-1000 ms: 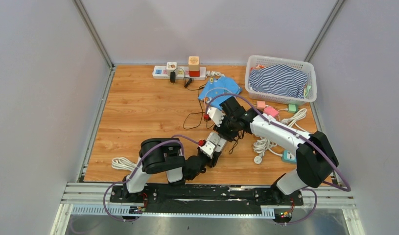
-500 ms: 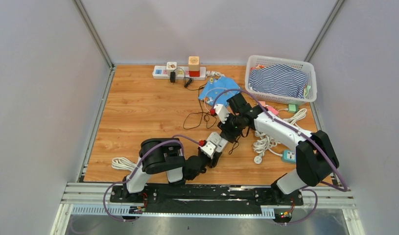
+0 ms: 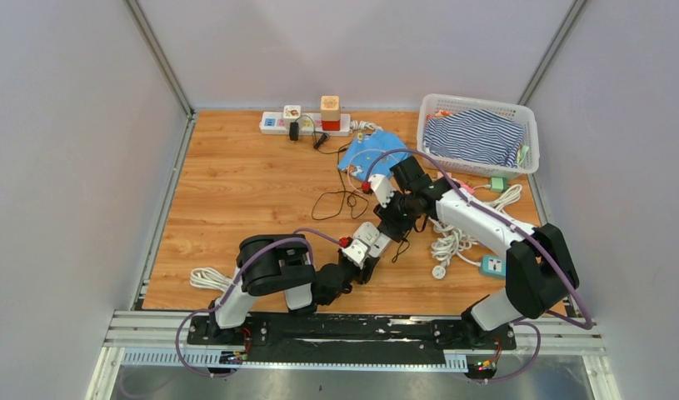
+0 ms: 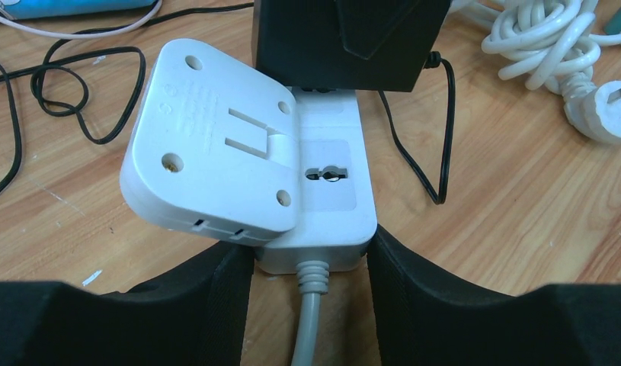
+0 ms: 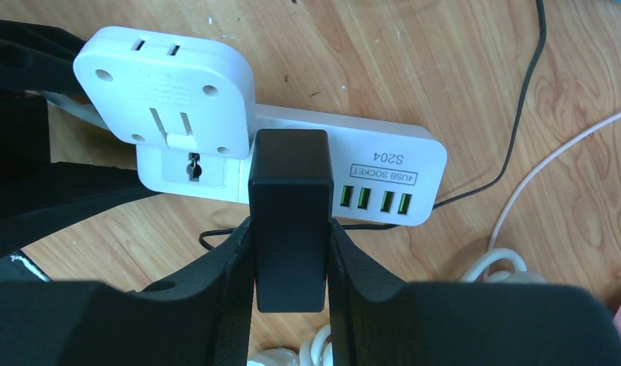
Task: Pull the plug off the socket
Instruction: Remove the plug from the socket.
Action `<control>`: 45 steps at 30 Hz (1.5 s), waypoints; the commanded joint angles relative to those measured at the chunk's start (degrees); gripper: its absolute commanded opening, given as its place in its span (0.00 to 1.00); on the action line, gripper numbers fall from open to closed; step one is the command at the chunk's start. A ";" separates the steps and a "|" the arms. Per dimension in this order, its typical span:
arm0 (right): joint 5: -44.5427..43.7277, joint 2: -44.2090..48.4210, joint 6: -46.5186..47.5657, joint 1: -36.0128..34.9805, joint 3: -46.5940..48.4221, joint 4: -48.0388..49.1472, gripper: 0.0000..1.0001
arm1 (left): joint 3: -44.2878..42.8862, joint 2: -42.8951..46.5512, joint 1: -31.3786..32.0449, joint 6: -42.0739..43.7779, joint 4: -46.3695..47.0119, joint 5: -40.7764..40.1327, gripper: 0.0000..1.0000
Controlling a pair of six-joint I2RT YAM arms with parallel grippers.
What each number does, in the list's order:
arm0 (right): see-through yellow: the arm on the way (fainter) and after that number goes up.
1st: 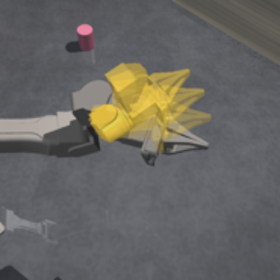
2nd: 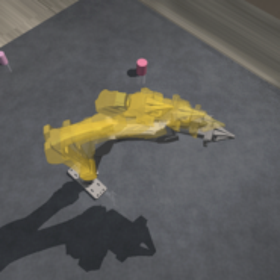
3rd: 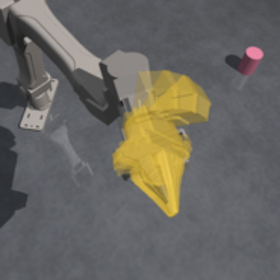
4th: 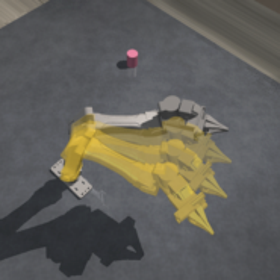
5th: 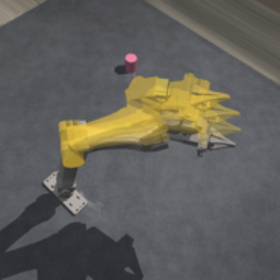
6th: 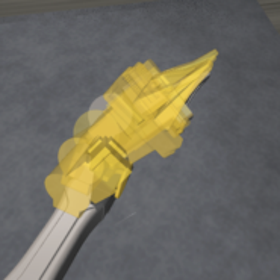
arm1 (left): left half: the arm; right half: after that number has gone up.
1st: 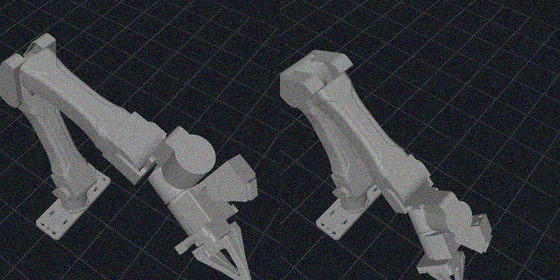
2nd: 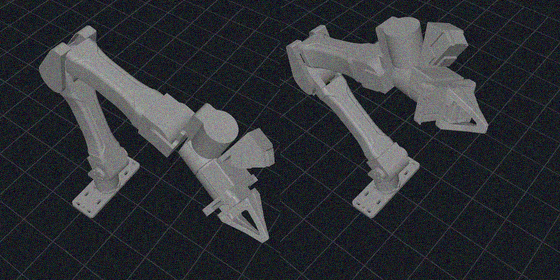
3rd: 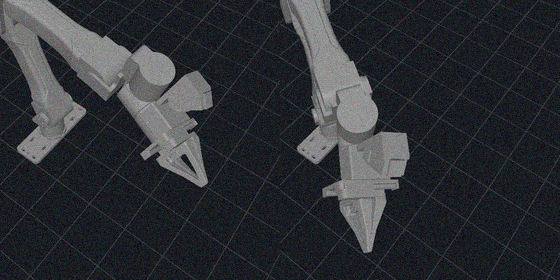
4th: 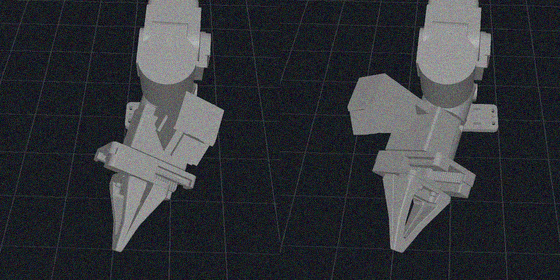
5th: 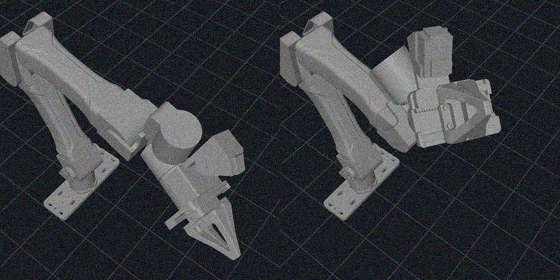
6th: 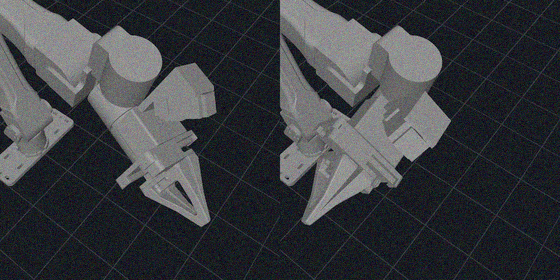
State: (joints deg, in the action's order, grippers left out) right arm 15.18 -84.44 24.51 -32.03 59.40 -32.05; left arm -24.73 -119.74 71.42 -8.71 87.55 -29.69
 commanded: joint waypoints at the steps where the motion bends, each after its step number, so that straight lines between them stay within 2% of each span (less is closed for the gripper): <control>1: -11.84 -0.30 0.29 1.37 0.46 0.86 0.00 | 1.62 -1.28 -0.23 -0.08 -0.07 -2.34 0.00; 6: -0.88 -0.05 2.57 0.75 0.66 -1.75 0.00 | 1.62 -1.28 -0.23 0.01 -0.10 -2.23 0.00; 11: 14.72 1.93 5.79 0.11 0.94 -5.49 0.00 | 1.79 -1.11 -0.23 -0.08 -0.03 -2.39 0.00; 13: 12.05 2.38 5.00 -0.05 0.85 -4.70 0.00 | 1.76 -1.05 -0.23 -0.09 -0.07 -2.34 0.00; 17: -9.91 -0.03 0.93 0.50 0.63 -0.08 0.00 | 1.81 -1.10 -0.23 -0.10 -0.08 -2.38 0.00; 19: -12.68 -1.33 -0.38 1.94 1.13 0.08 0.00 | 1.78 -1.11 -0.23 -0.08 -0.07 -2.38 0.00; 22: -8.93 -0.27 -0.30 2.35 0.87 -0.18 0.00 | 1.68 -1.26 -0.23 0.01 -0.03 -2.32 0.00; 27: 2.80 1.30 1.44 2.60 1.00 -2.48 0.00 | 1.68 -1.18 -0.23 0.01 -0.05 -2.28 0.00; 36: 9.67 3.01 2.79 4.93 1.13 -3.86 0.00 | 1.88 -0.93 -0.23 -0.08 -0.02 -2.30 0.01; 38: 11.01 3.34 3.29 5.66 1.23 -4.41 0.00 | 1.90 -0.86 -0.23 -0.17 -0.09 -2.23 0.08; 45: 12.57 3.58 4.21 6.75 1.43 -5.29 0.00 | 2.16 -0.41 -0.23 -0.74 -0.07 -2.20 0.64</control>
State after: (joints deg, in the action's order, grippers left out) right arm 24.91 -82.13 27.07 -26.35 59.42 -35.07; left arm -24.03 -119.79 71.37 -8.78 87.50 -29.95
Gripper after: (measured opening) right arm 0.353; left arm 0.548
